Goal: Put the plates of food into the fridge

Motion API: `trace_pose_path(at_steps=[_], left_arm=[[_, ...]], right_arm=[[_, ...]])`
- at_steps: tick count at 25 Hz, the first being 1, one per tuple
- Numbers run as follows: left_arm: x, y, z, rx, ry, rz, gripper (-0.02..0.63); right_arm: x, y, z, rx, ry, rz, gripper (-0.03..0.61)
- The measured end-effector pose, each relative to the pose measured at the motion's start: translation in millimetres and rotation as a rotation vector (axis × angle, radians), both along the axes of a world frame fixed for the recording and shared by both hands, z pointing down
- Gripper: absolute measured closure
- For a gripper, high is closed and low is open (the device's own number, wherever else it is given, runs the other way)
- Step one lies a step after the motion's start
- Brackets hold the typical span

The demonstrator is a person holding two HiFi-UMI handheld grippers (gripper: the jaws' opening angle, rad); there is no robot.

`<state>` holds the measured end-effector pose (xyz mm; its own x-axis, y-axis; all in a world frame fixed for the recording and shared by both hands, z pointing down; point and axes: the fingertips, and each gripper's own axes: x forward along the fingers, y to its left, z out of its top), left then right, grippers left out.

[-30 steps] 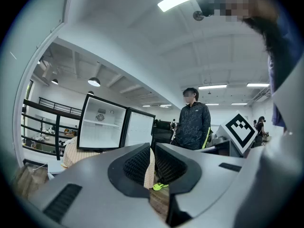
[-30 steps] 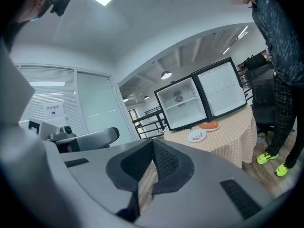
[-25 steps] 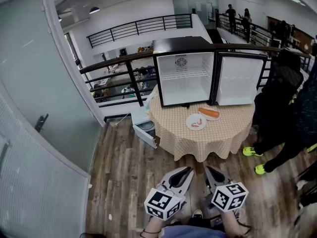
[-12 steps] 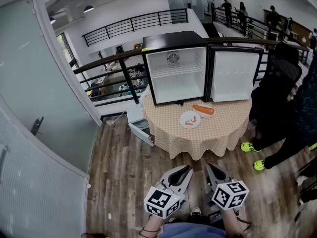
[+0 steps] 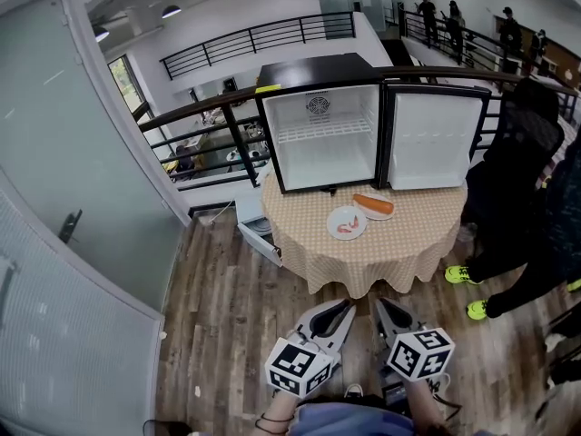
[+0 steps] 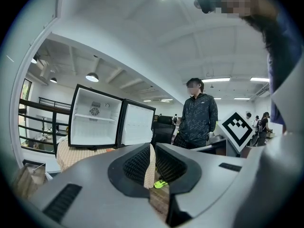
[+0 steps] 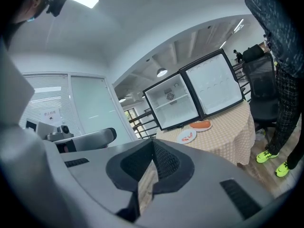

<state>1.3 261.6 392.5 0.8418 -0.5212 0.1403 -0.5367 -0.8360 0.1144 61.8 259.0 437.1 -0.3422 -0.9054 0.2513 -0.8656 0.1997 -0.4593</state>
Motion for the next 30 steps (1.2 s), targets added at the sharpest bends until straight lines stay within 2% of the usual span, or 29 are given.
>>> trace_pose_path(at_steps=[9,18,25,30], left_arm=[[9,-7,14,-0.027,-0.031,-0.043,0.581],[12,-32,30,-0.055,-0.044,-0.042,0.581],[15,-93,37,-0.070,-0.026,-0.010,0.581],[8,-157,40,-0.072,-0.048,0.027,0.581]], right_arm=[[11,-14,9,-0.016,-0.006,-0.050,0.561],[16,-39,27,-0.058,-0.051,-0.048,0.561],[25,-93,38,-0.082,-0.045,-0.009,0.561],[21,-147,42,-0.104,-0.046,0.011,0.561]])
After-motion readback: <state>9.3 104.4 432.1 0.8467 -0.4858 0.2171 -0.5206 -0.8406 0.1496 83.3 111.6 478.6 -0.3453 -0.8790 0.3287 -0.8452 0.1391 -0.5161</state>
